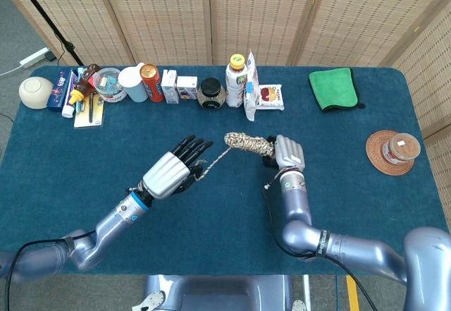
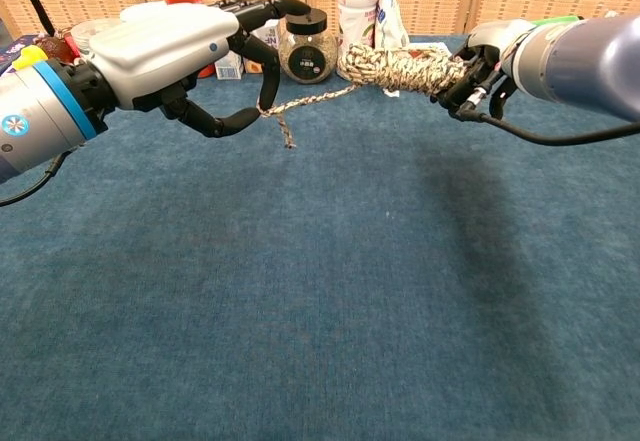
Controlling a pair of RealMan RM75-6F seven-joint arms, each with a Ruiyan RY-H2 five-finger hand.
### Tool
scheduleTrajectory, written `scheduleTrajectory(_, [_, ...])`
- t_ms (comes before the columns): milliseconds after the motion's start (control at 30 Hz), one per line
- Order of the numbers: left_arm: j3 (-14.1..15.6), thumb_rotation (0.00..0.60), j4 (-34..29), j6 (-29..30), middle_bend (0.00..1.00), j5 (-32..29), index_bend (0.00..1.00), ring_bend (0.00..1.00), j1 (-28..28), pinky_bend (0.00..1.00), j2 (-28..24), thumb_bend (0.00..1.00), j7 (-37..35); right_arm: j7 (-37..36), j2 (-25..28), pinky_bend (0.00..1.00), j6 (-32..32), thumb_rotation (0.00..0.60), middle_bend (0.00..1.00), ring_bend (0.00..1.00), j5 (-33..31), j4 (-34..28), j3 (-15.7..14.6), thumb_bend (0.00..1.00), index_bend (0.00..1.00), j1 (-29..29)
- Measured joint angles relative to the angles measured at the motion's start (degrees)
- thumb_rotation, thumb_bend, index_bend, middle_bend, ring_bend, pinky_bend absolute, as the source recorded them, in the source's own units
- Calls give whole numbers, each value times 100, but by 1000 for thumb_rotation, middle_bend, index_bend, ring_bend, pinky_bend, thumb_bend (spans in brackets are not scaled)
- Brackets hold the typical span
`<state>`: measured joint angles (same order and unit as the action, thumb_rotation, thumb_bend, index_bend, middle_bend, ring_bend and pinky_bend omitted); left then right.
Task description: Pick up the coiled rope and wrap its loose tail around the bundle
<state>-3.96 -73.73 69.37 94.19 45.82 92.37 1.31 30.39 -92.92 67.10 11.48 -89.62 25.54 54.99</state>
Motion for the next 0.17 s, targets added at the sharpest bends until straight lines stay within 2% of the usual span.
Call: scheduleTrajectory(167, [-35, 600, -197, 9, 0, -10, 651, 0, -17, 0, -95, 418, 121, 113, 48, 720, 64, 600, 640, 517, 41, -79, -39, 808, 644, -27])
